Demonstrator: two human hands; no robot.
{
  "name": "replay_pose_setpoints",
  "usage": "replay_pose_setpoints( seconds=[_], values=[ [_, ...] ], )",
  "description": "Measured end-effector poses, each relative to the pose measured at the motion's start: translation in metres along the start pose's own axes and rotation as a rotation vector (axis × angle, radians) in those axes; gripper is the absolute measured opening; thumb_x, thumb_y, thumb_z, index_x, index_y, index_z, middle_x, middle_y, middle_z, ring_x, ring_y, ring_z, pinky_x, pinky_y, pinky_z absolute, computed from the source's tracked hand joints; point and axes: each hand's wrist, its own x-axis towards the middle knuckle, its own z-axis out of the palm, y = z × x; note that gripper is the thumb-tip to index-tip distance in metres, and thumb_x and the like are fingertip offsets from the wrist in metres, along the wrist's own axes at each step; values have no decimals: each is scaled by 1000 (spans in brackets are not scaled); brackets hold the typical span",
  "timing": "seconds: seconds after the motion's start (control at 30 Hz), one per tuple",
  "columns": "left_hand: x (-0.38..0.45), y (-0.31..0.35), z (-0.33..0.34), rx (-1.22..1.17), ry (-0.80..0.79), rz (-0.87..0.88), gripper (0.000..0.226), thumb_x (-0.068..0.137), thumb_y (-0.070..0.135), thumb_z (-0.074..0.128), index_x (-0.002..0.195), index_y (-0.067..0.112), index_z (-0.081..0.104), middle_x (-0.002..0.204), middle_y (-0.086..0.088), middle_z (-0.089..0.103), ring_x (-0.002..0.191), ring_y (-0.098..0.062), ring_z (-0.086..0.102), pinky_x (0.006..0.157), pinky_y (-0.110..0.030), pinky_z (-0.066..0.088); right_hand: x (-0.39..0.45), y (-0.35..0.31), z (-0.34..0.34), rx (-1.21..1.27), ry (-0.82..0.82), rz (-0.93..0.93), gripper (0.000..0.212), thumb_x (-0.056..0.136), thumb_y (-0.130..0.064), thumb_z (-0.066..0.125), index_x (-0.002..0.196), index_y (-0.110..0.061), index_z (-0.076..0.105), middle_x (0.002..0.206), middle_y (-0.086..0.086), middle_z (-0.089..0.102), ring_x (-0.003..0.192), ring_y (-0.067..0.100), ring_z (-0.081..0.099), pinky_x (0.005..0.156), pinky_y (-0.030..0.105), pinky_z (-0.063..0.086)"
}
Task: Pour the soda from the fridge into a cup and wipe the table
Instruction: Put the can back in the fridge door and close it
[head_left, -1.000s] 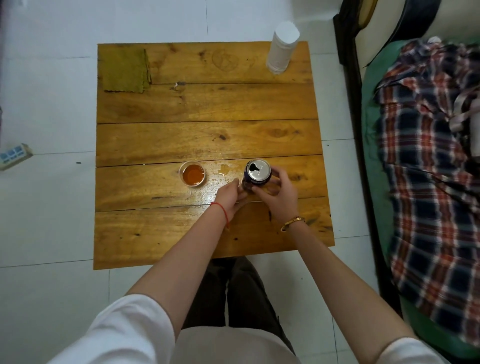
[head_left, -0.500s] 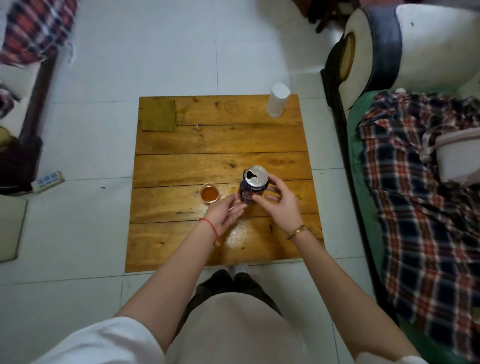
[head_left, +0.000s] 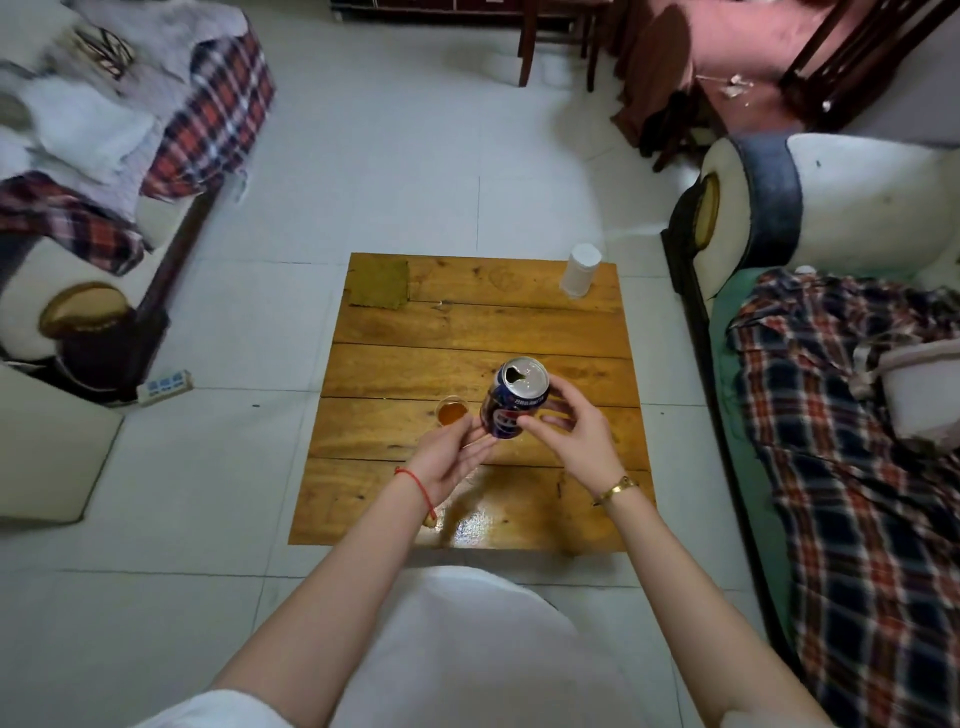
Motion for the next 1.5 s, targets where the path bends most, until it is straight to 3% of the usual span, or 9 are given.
replay_pose_setpoints(
  seconds=[0.17, 0.3, 0.5, 0.63, 0.73, 0.87, 0.97, 1.17, 1.5],
  values=[
    [-34, -16, 5, -38, 38, 54, 31, 102, 23, 47, 116, 1, 63, 100, -12, 75, 83, -14, 74, 69, -23, 60, -17, -9, -11, -24, -78, -61, 67, 78, -24, 79, 138, -21, 49, 128, -11, 58, 114, 4, 59, 95, 26, 53],
    [-64, -43, 10, -88, 73, 107, 34, 102, 23, 44, 122, -1, 58, 115, -16, 69, 95, -18, 69, 78, -25, 59, -34, -11, -20, -57, -180, -122, 67, 79, -23, 78, 140, -17, 48, 135, -4, 56, 113, 2, 58, 93, 22, 53],
    [-115, -96, 2, -220, 181, 210, 37, 103, 24, 42, 127, -1, 56, 126, -19, 64, 112, -25, 64, 106, -37, 46, -65, -19, -12, -97, -402, -218, 65, 79, -23, 78, 137, -22, 48, 129, -11, 57, 110, 1, 59, 90, 17, 52],
    [-148, -131, -21, -373, 289, 280, 34, 101, 25, 47, 122, 1, 60, 114, -16, 70, 106, -23, 68, 97, -35, 53, -86, -28, 13, -119, -580, -279, 63, 79, -25, 77, 135, -24, 49, 123, -15, 58, 108, -2, 59, 88, 15, 52],
    [-175, -155, -42, -501, 366, 343, 34, 101, 25, 49, 122, 0, 59, 111, -16, 71, 104, -24, 69, 91, -32, 56, -104, -34, 41, -115, -713, -322, 64, 78, -25, 78, 135, -18, 50, 126, -8, 60, 110, 3, 61, 90, 18, 52],
    [-211, -184, -72, -643, 483, 419, 37, 100, 24, 50, 125, -3, 57, 125, -21, 64, 107, -27, 66, 101, -37, 49, -131, -44, 84, -123, -877, -368, 67, 77, -29, 79, 136, -19, 50, 126, -11, 61, 108, 0, 62, 90, 21, 53],
    [-240, -206, -97, -747, 553, 478, 40, 102, 24, 48, 129, -4, 52, 123, -20, 63, 102, -24, 66, 98, -34, 50, -155, -55, 124, -128, -1005, -408, 65, 77, -27, 80, 135, -18, 52, 125, -8, 63, 108, 5, 64, 91, 26, 55],
    [-299, -245, -156, -933, 688, 579, 46, 102, 23, 47, 136, -8, 46, 127, -21, 59, 108, -28, 63, 99, -35, 46, -211, -72, 215, -151, -1221, -472, 59, 76, -27, 81, 128, -18, 56, 118, -3, 68, 106, 11, 67, 92, 39, 56],
    [-427, -293, -283, -1031, 839, 696, 47, 101, 24, 50, 136, -7, 46, 132, -21, 59, 113, -28, 63, 101, -36, 47, -345, -117, 374, -110, -1418, -550, 55, 77, -30, 80, 126, -21, 58, 116, -7, 68, 103, 8, 66, 91, 34, 55]
  ],
)
